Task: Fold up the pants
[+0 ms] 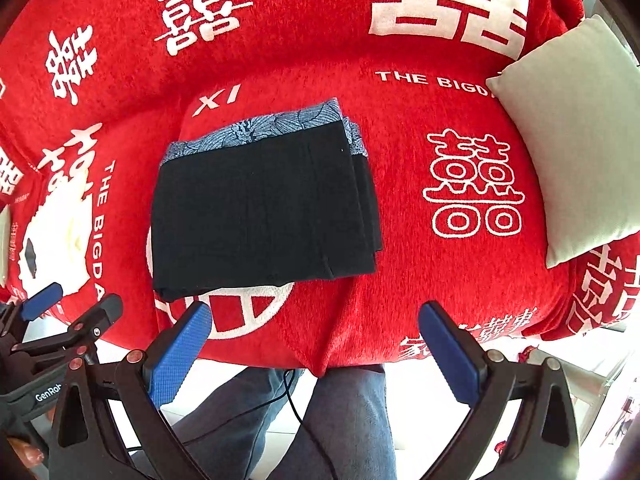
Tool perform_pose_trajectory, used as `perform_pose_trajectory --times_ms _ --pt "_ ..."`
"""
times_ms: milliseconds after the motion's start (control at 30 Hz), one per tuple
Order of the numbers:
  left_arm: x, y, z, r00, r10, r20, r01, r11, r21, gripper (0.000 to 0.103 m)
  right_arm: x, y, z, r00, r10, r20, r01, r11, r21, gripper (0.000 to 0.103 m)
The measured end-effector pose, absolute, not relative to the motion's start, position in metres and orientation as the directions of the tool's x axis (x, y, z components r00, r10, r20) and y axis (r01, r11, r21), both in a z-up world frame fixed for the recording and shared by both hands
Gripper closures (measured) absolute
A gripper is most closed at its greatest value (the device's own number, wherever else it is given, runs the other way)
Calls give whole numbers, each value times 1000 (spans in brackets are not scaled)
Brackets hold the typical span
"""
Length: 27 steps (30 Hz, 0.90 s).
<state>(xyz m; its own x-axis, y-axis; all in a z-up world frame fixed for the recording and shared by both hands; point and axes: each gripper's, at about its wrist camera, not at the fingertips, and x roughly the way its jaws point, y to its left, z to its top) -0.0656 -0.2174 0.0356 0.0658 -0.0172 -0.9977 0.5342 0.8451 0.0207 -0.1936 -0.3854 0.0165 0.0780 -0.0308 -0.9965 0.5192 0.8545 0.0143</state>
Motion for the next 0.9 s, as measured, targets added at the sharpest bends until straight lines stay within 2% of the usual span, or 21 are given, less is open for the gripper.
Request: perform_pose_trajectory --times_ms 900 --pt "-61 -221 38 54 -23 -998 544 839 11 0 -173 -380 20 52 -73 -996 468 883 -41 0"
